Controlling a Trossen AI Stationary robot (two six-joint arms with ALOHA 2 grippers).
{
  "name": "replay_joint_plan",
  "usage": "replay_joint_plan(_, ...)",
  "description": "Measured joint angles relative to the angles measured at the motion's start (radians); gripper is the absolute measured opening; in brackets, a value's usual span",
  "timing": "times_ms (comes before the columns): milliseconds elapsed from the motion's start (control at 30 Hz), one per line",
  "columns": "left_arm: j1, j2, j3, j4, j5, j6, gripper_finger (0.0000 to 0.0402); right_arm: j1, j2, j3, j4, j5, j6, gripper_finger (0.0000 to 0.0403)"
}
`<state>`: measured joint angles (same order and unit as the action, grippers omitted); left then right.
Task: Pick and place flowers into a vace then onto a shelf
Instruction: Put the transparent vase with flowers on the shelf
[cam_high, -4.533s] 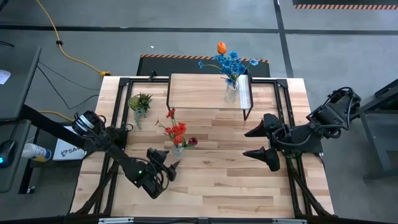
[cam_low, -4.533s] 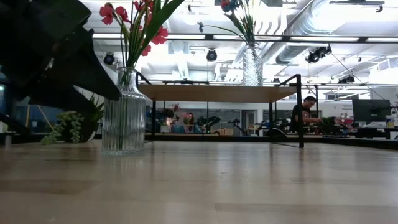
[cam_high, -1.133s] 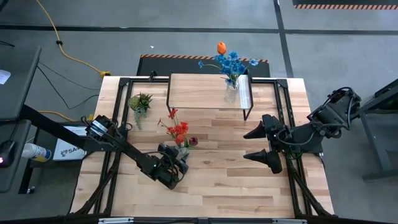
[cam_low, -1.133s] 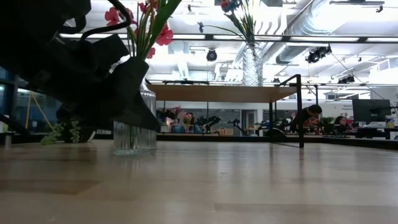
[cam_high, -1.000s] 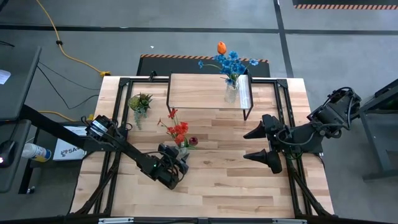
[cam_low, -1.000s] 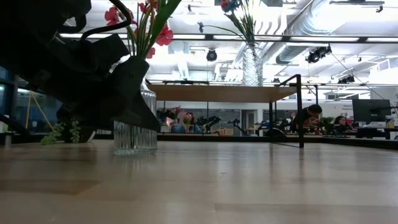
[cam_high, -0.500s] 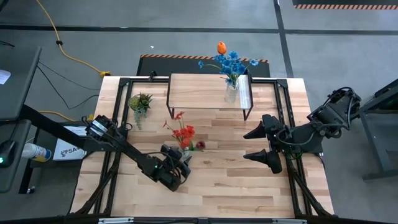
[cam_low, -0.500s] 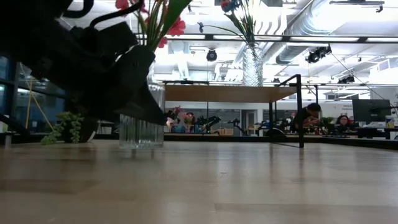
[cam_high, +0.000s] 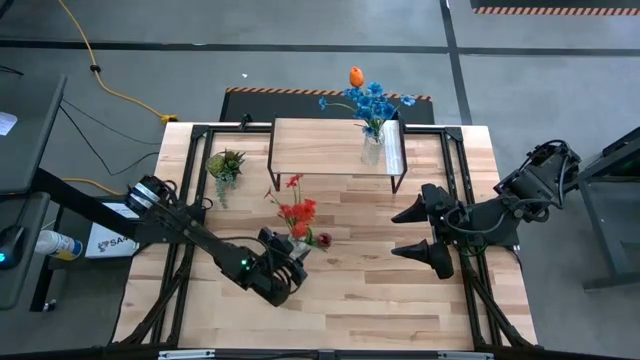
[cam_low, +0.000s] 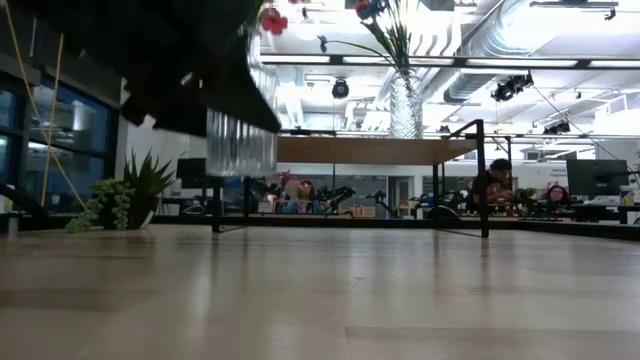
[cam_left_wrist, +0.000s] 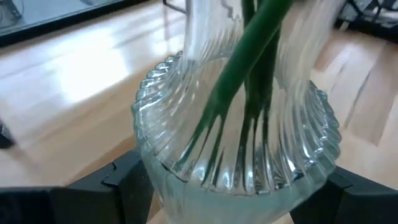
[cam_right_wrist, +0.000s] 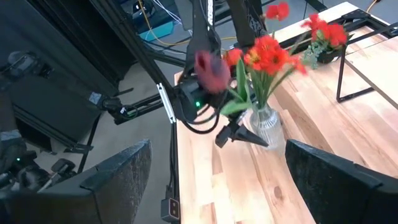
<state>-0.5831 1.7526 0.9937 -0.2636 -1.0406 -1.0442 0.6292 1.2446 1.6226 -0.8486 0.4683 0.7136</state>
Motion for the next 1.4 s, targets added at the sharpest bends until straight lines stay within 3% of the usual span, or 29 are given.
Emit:
replay_joint_plan(467, 0.0, -0.269, 0.002, -0.021, 0.003, 0.215, 0.0314, 0.0, 0.0, 0.0, 0.0, 0.001, -0.032, 0.0358)
replay_joint_plan(933, 0.0, -0.501, 0.002, 0.061, 0.252, 0.512, 0.0314, 0.0, 0.0, 0.0, 0.0, 0.033, -0.073, 0.0358)
replay_joint_plan(1267, 0.0, -0.546, 0.004, 0.306, 0.456, 0.702, 0.0314, -0.001, 0.0, 0.0, 0.005, 0.057, -0.094, 0.0358)
replay_joint_plan(1400, 0.0, -0.553, 0.002, 0.328, 0.494, 0.729, 0.0314, 0.0, 0.0, 0.0, 0.005, 0.062, -0.094, 0.0358)
